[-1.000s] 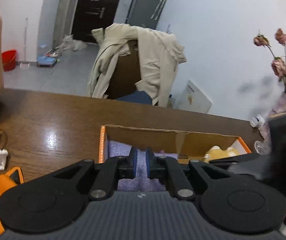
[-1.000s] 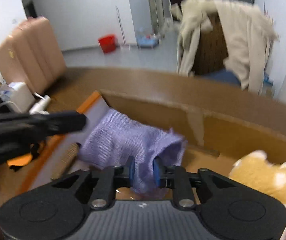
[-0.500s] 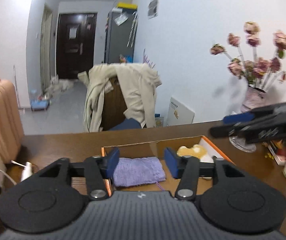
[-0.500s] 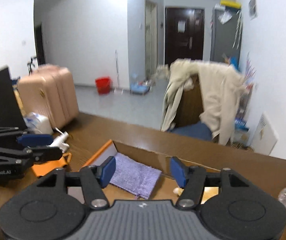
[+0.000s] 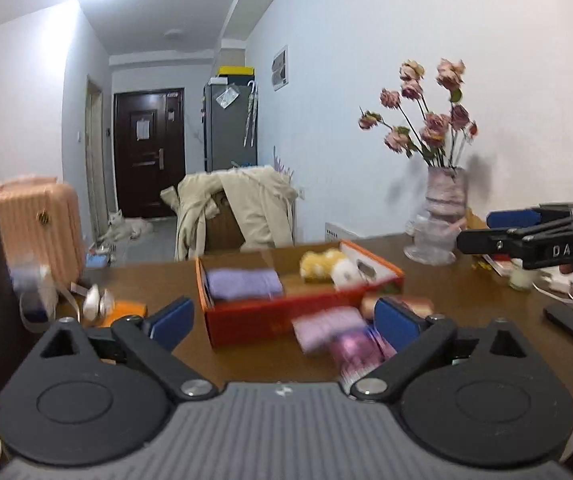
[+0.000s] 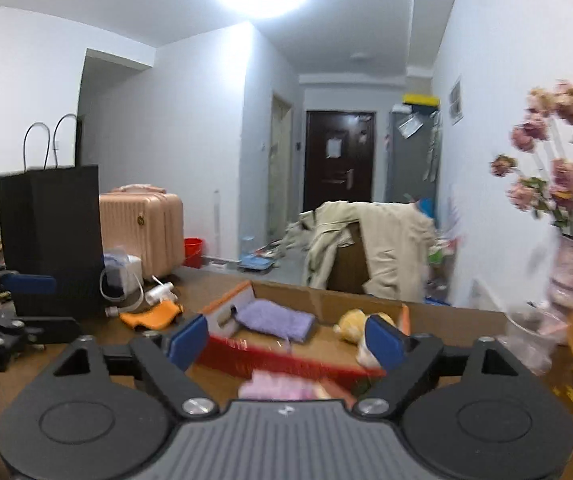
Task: Organize soft objects
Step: 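Grasp the iridescent bag with the left gripper while the right gripper grasps the white sponge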
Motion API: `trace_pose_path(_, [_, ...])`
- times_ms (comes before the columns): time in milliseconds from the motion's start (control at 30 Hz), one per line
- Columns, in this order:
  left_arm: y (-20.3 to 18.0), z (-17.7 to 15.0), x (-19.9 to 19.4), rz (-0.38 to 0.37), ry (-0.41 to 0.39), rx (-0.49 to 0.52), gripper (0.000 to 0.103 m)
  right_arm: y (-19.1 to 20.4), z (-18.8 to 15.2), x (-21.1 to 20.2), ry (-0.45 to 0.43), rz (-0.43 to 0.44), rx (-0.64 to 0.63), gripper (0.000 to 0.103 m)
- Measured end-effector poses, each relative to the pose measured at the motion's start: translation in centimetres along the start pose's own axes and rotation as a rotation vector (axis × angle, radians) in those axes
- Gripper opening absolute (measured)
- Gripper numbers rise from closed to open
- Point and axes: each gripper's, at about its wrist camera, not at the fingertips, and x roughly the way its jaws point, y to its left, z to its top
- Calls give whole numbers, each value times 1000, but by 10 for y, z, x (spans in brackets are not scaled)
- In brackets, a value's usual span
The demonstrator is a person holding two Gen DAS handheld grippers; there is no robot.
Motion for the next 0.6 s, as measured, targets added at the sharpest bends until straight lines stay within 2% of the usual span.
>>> trace_pose_path(100, [-11, -30, -18, -1, 29, -63, 100, 6, -44, -23, 40, 23, 46, 87])
trace_pose_path(200, [-18, -45, -16, 0, 83, -103, 100, 8, -70, -30, 111, 46, 45, 87])
trace_pose_path(300, [-25, -46, -6, 13, 109, -79, 100, 2, -78, -32, 131, 32, 49, 87])
trace_pose_path(467, [-34, -44, 14, -8, 124, -69, 100, -10, -85, -33, 124, -1, 76, 87])
trace_pose_path(600, [-43, -48, 53, -36, 178, -96, 100, -17, -96, -18, 168, 16, 90, 86])
